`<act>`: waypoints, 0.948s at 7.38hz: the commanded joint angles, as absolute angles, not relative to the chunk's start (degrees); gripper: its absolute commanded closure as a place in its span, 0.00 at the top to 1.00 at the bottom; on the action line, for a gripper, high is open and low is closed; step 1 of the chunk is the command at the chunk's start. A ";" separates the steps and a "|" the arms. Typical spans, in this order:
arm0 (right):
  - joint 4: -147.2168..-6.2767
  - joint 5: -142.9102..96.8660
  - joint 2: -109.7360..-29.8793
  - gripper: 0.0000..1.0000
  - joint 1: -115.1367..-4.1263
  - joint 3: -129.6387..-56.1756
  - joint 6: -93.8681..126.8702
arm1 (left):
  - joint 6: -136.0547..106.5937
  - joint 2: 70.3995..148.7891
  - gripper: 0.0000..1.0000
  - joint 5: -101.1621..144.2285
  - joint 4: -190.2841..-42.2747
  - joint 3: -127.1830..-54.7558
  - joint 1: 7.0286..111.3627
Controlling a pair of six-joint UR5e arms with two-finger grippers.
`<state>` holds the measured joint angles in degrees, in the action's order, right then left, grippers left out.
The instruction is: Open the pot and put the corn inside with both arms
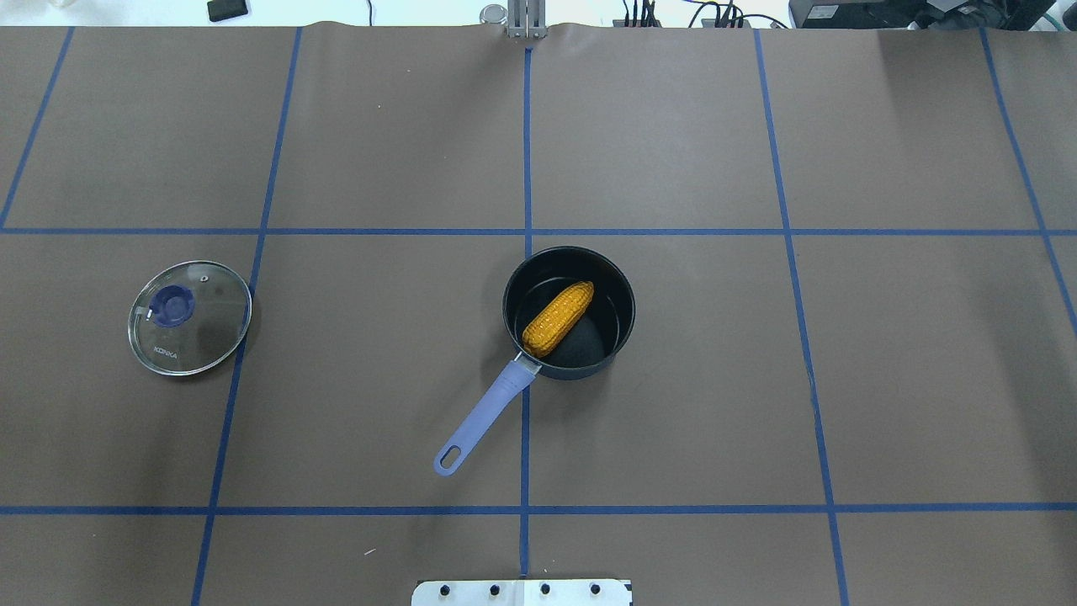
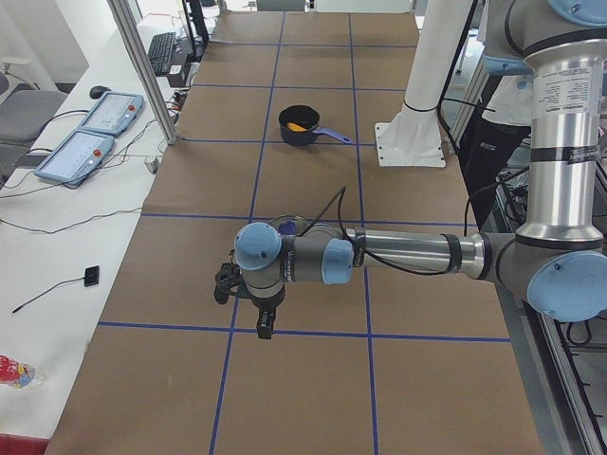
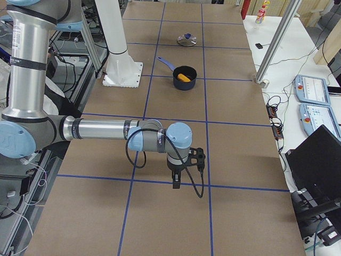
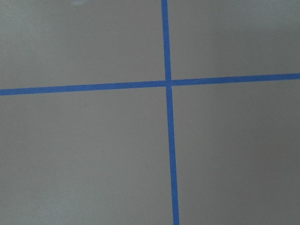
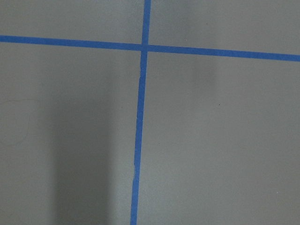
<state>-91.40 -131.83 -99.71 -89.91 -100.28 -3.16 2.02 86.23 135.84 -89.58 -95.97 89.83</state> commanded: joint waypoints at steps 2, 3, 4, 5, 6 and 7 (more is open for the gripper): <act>-91.32 -131.66 -99.23 1.00 -89.91 -98.53 -2.90 | 2.02 85.25 0.98 135.88 -89.65 -96.06 89.82; -91.32 -131.75 -99.05 1.00 -89.91 -98.53 -2.90 | 2.02 85.17 0.98 135.88 -89.65 -96.06 89.82; -91.32 -131.84 -98.97 1.00 -89.91 -98.61 -2.90 | 2.02 85.17 0.98 135.88 -89.65 -96.06 89.82; -91.32 -131.92 -99.05 1.00 -89.91 -98.79 -2.90 | 2.02 84.99 0.98 135.88 -89.56 -95.98 89.82; -91.32 -131.92 -99.05 1.00 -89.91 -98.79 -2.90 | 2.02 84.90 0.98 135.88 -89.65 -95.98 89.82; -91.32 -132.01 -99.05 1.00 -89.91 -98.79 -2.90 | 2.02 84.82 0.98 135.88 -89.65 -96.06 89.82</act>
